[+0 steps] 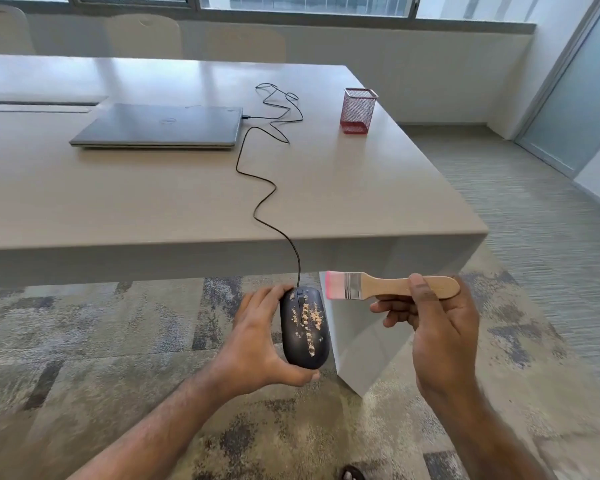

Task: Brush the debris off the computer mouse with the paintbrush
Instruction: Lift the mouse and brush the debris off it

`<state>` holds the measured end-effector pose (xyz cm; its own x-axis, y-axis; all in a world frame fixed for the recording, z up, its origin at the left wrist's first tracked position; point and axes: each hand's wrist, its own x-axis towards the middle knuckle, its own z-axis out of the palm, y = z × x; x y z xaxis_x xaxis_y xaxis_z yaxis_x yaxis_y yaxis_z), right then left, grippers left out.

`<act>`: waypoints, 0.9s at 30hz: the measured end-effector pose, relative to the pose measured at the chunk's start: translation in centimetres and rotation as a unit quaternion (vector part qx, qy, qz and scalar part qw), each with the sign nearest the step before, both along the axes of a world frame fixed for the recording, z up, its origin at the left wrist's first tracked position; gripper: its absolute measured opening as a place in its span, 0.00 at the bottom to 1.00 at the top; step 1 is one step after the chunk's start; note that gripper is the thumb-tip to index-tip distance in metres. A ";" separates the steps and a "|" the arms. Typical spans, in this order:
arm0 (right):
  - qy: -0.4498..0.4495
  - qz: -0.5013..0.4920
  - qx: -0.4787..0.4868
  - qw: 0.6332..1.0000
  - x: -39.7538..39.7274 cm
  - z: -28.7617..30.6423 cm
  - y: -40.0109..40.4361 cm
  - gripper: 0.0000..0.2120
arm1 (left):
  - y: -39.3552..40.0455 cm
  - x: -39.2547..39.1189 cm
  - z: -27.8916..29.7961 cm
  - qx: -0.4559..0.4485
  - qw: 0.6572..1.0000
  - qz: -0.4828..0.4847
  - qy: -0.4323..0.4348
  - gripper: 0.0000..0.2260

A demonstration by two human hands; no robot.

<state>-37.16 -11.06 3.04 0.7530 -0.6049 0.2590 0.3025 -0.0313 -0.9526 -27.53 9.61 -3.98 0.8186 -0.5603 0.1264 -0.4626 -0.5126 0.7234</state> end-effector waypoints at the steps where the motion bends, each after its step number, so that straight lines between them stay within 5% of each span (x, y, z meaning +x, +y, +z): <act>1: 0.008 -0.004 0.001 1.000 -0.1 0.0 0.1 0.06 | 0.2 0.0 -0.1 0.003 1.000 -0.006 0.006 0.54; 16: 0.080 0.021 -0.092 0.992 -1.2 -1.7 0.6 0.06 | 0.9 -0.4 -0.8 -0.019 0.999 -0.022 0.012 0.53; 27: 0.095 0.029 -0.073 0.992 -0.3 -1.1 -0.1 0.03 | 0.7 -0.7 -0.3 -0.016 0.999 -0.029 0.015 0.55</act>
<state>-37.50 -11.14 1.99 0.8285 -0.5264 0.1912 0.1238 -0.1608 -0.9792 -28.22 10.34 -4.24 0.7883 -0.6033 0.1212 -0.4688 -0.4613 0.7533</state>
